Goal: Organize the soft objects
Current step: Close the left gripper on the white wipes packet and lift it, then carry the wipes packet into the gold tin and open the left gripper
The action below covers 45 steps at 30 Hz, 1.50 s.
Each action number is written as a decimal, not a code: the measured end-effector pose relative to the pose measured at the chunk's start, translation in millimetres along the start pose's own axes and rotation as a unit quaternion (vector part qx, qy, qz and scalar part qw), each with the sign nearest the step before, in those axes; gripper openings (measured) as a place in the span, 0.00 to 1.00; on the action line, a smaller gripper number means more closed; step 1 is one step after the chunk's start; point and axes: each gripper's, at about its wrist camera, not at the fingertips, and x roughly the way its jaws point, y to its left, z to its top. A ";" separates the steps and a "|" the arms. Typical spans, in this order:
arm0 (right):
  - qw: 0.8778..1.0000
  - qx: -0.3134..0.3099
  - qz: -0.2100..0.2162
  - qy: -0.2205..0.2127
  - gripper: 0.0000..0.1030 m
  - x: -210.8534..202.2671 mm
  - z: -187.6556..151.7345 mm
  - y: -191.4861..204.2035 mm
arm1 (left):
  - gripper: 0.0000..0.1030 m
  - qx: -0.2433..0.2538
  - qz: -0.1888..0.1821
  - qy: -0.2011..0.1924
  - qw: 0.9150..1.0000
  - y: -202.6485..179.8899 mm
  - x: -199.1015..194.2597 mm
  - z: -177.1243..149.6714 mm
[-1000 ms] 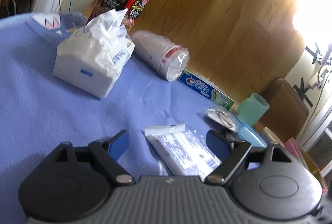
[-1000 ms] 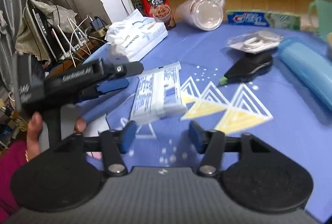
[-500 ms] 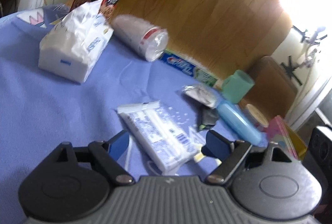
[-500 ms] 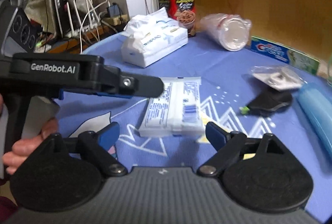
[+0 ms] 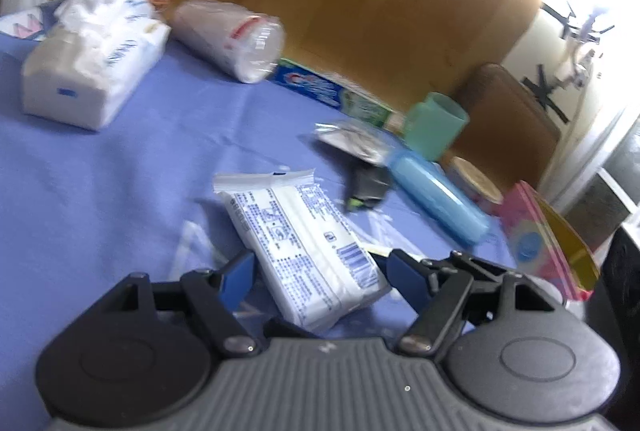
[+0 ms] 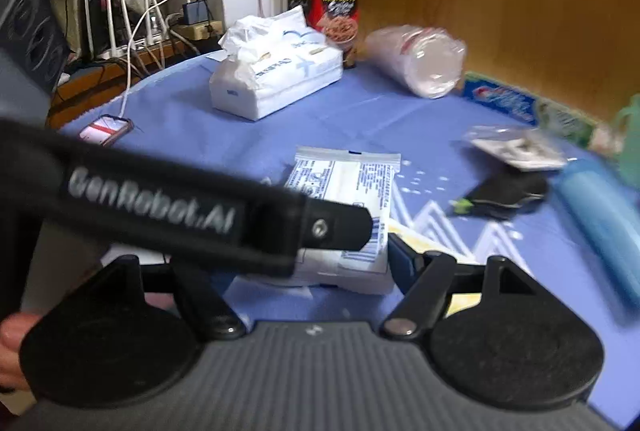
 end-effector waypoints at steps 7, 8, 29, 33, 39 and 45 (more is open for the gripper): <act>0.993 -0.034 -0.101 -0.058 0.75 -51.3 -12.3 -1.6 | 0.71 0.057 -0.048 -0.006 0.997 -62.3 5.3 7.1; 0.991 -0.032 -0.114 -0.064 0.75 -59.7 -13.1 -6.0 | 0.71 0.064 -0.058 -0.005 0.996 -71.7 7.6 9.1; 0.903 0.165 -0.369 -0.148 0.76 -243.9 -100.7 -156.2 | 0.73 0.253 -0.245 0.072 0.933 -340.9 101.5 -45.5; 0.881 0.175 -0.422 -0.123 0.85 -240.8 -113.9 -176.2 | 0.79 0.270 -0.224 0.056 0.935 -348.3 110.8 -62.7; 0.877 0.202 -0.414 -0.137 0.86 -250.1 -121.6 -174.1 | 0.79 0.250 -0.219 0.065 0.941 -333.1 108.0 -58.7; 0.878 0.202 -0.391 -0.190 0.85 -258.4 -108.3 -152.1 | 0.79 0.222 -0.221 0.016 0.949 -297.6 69.7 -28.7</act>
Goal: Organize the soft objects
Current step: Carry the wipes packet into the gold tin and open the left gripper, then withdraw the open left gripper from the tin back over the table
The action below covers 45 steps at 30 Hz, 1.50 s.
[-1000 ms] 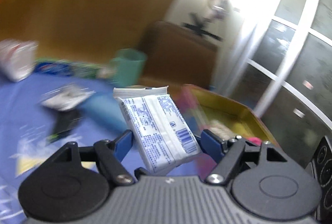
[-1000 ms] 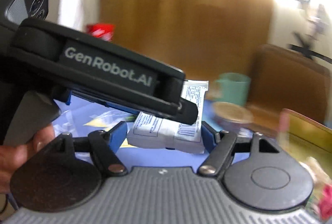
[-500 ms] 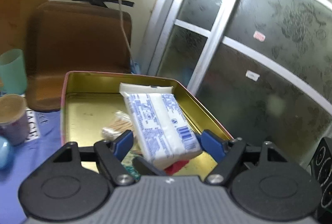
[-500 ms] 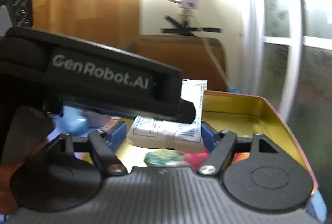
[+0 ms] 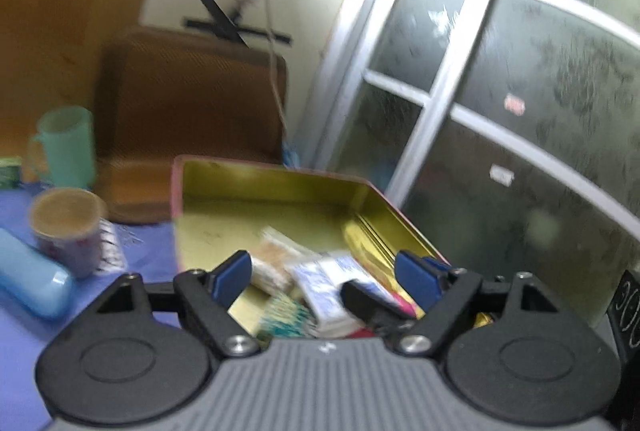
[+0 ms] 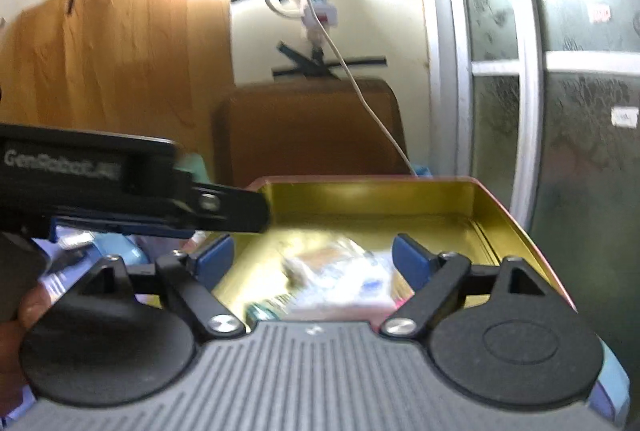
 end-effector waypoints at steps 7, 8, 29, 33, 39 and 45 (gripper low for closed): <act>0.997 -0.030 0.058 -0.039 0.71 -12.1 10.3 45.3 | 0.82 -0.019 0.090 -0.033 0.995 59.4 -67.3 -5.8; 0.996 -0.036 0.066 -0.036 0.68 -10.9 10.0 52.9 | 0.82 -0.029 0.097 -0.036 0.994 69.5 -77.3 -8.0; 0.967 -0.084 0.216 0.108 0.61 23.5 -30.2 173.8 | 0.82 -0.087 0.371 0.017 0.924 237.0 -160.6 -85.5; 0.965 -0.082 0.218 0.121 0.61 29.0 -32.8 179.2 | 0.82 -0.082 0.366 0.016 0.927 238.6 -157.2 -89.3; 0.963 -0.084 0.217 0.133 0.61 38.1 -37.3 187.7 | 0.82 -0.095 0.344 0.003 0.934 242.1 -163.2 -92.4; 0.960 -0.084 0.223 0.148 0.61 44.7 -41.9 195.9 | 0.82 -0.097 0.341 0.000 0.935 243.4 -165.0 -91.9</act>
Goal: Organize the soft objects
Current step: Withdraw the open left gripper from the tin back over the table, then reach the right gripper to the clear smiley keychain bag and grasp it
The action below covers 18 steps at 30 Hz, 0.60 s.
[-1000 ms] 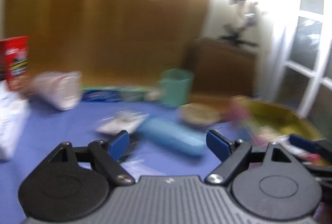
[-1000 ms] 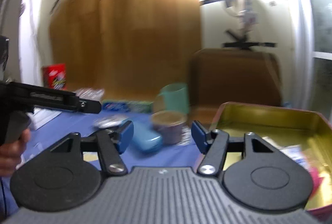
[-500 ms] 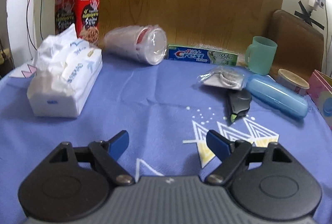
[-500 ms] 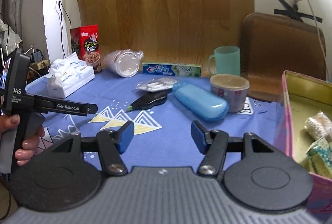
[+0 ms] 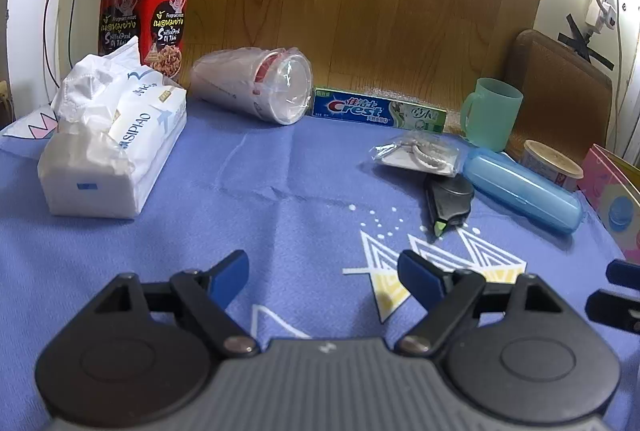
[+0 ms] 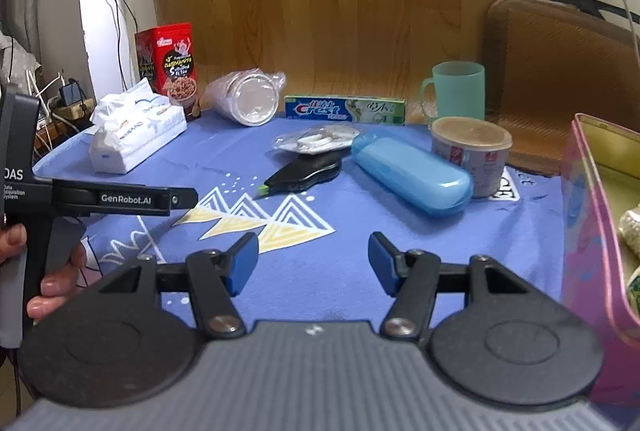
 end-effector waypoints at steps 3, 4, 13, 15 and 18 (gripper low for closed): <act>1.000 0.000 0.000 0.002 0.61 2.5 0.8 2.9 | 0.82 -0.004 -0.002 0.000 1.000 1.3 -0.2 -0.1; 1.000 0.000 0.000 0.002 0.61 3.2 1.2 3.4 | 0.82 -0.005 -0.003 -0.001 1.000 1.8 -0.4 -0.1; 1.000 0.004 0.005 -0.004 0.62 20.0 19.7 1.6 | 0.82 -0.021 -0.004 -0.006 1.000 7.6 -1.0 0.3; 1.000 0.001 0.008 -0.005 0.62 28.8 27.2 0.8 | 0.82 -0.021 -0.003 -0.007 1.000 7.2 -1.8 -0.1; 1.000 -0.004 0.015 -0.006 0.63 51.5 42.8 -3.3 | 0.82 -0.022 -0.002 -0.007 1.000 6.5 -1.9 -0.5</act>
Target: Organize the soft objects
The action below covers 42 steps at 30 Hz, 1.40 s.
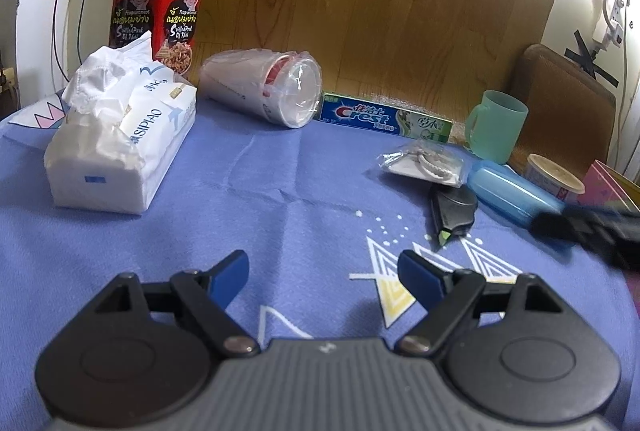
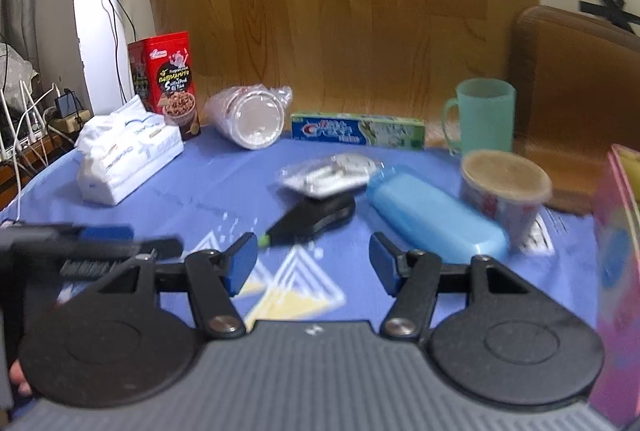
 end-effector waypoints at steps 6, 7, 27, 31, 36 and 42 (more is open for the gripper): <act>0.996 0.069 0.011 0.047 0.63 72.6 29.5 -27.7 | 0.82 -0.003 -0.001 -0.002 1.000 1.0 -0.3 -0.1; 0.996 0.076 0.009 0.053 0.63 81.5 31.6 -29.2 | 0.82 -0.003 -0.001 -0.002 1.000 1.1 -0.4 0.0; 0.985 0.042 0.020 0.166 0.87 182.6 75.1 -36.0 | 0.82 -0.085 0.018 -0.081 0.993 26.3 -20.2 0.1; 0.981 -0.037 0.095 0.165 0.85 162.8 61.8 7.2 | 0.83 -0.128 0.033 -0.101 0.986 41.9 -24.5 2.1; 0.963 -0.135 0.179 0.148 0.85 127.8 38.9 51.1 | 0.85 -0.188 0.039 -0.108 0.976 63.4 -26.2 2.5; 0.942 -0.176 0.243 0.150 0.85 84.8 17.9 63.6 | 0.86 -0.189 0.028 -0.095 0.977 66.4 -22.1 5.0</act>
